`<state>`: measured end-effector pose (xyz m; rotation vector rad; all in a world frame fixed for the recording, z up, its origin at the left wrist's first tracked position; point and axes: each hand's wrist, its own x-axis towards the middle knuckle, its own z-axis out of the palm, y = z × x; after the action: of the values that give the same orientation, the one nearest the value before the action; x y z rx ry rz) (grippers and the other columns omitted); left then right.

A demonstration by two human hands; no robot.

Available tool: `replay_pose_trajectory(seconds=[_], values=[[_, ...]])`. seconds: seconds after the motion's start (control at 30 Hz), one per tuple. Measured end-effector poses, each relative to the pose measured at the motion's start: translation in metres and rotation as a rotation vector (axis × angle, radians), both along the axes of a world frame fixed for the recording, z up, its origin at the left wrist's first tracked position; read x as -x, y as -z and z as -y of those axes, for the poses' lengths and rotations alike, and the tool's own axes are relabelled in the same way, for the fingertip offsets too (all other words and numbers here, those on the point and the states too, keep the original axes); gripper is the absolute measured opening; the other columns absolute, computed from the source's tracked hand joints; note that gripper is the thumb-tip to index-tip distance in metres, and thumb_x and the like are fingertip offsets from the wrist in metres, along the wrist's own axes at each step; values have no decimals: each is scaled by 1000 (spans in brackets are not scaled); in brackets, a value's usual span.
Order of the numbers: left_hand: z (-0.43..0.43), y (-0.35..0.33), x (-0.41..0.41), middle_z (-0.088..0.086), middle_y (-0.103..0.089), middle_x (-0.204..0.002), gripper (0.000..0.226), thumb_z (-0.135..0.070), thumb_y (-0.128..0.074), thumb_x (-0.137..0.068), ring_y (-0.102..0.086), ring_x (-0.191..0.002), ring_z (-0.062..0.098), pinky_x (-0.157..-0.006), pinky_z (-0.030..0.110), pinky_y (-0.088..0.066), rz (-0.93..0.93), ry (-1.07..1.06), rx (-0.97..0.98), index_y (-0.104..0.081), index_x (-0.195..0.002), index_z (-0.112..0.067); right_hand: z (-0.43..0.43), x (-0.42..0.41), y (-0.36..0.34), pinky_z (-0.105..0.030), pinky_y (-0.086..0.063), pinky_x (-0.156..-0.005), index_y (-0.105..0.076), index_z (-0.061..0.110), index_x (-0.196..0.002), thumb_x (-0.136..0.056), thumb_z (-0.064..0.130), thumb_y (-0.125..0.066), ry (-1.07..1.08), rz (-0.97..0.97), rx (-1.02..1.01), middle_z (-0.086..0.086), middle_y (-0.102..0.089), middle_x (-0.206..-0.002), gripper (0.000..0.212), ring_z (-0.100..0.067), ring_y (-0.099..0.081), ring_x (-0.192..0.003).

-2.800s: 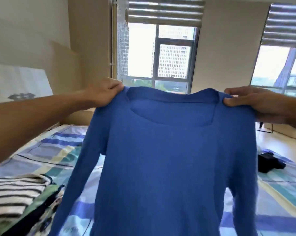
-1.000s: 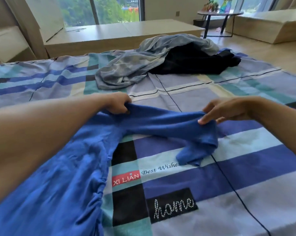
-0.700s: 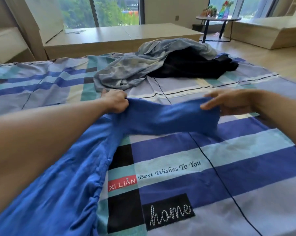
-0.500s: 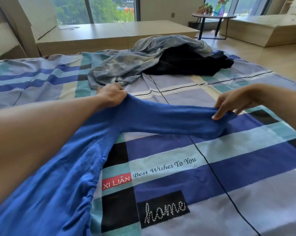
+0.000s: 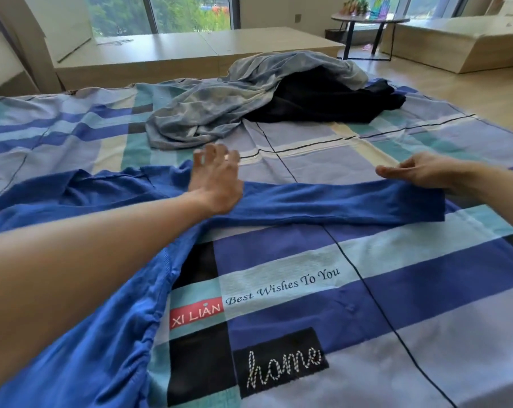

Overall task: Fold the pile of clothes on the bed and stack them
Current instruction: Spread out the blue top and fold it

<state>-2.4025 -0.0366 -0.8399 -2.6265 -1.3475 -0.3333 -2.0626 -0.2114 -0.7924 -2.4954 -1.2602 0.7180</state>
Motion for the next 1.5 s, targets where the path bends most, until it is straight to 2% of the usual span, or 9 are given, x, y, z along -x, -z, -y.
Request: replay_pose_trajectory(seconds=[0.17, 0.27, 0.47, 0.57, 0.73, 0.97, 1.17, 1.3, 1.5], values=[[61, 12, -47, 8, -49, -131, 37, -39, -48, -93, -41, -124, 30, -106, 46, -30, 121, 258, 88, -54, -123, -18, 17, -7, 0, -32, -45, -69, -76, 6, -101, -58, 52, -91, 58, -203, 101, -9, -70, -101, 65, -23, -60, -88], [72, 30, -51, 5, -44, -141, 45, -47, -41, -97, -37, -132, 28, -113, 48, -26, 49, 216, 254, -48, -133, -23, 21, -10, 3, -34, -49, -72, -72, 0, -104, -77, 21, -82, 144, -262, 12, -18, -73, -108, 36, -28, -66, -93], [59, 11, -20, 7, -19, -163, 61, -57, -37, -98, -8, -153, 25, -122, 53, 6, 246, 10, 270, -36, -149, -24, 9, 15, -20, -27, -62, -61, -69, 1, -101, -81, 15, -74, 204, -530, -310, -19, -73, -99, 25, -23, -72, -73], [39, 7, 19, 7, -13, -166, 82, -71, -30, -94, -7, -154, 25, -123, 52, 3, 283, -209, 624, -23, -157, -18, -14, 48, -51, -22, -58, -57, -67, 6, -99, -86, 16, -70, 145, -613, -415, -14, -69, -95, 16, -17, -68, -67], [29, -37, 64, -4, -58, -121, 61, -66, -33, -97, -52, -123, 16, -118, 43, -27, 1034, -132, 1046, -69, -124, -26, -62, 138, -104, -17, -52, -49, -64, 16, -92, -94, 19, -64, -30, -747, -468, -1, -63, -78, 4, -8, -61, -58], [12, -93, 174, 19, -68, -124, 75, -76, -39, -89, -69, -106, 41, -93, 56, -54, 1477, -4, 1344, -52, -129, -14, -129, 302, -125, -23, -50, -59, -66, 12, -96, -90, 9, -69, -241, -806, -432, -6, -62, -79, 8, -13, -59, -63], [-5, -83, 272, 7, -75, -104, 58, -64, -56, -88, -73, -91, 25, -73, 39, -60, 1480, -137, 1205, -65, -117, -15, -157, 432, -99, -30, -60, -80, -66, 5, -111, -97, -4, -52, -453, -873, -331, -9, -73, -95, 22, -19, -71, -88], [-17, -45, 311, 7, -66, -80, 16, 2, -67, -83, -63, -79, 23, -57, 23, -53, 1376, -378, 806, -69, -89, -13, -165, 477, -69, -45, -50, -104, -59, 3, -129, -96, -5, -52, -488, -839, -255, -16, -68, -125, 34, -27, -66, -115], [-35, -23, 336, 6, -65, -88, 31, 4, -57, -81, -62, -84, 23, -79, 30, -54, 1207, -505, 595, -65, -101, -18, -175, 489, -18, -28, -48, -78, -61, 8, -130, -93, 4, -64, -590, -463, -256, -5, -65, -112, 37, -20, -57, -99]])
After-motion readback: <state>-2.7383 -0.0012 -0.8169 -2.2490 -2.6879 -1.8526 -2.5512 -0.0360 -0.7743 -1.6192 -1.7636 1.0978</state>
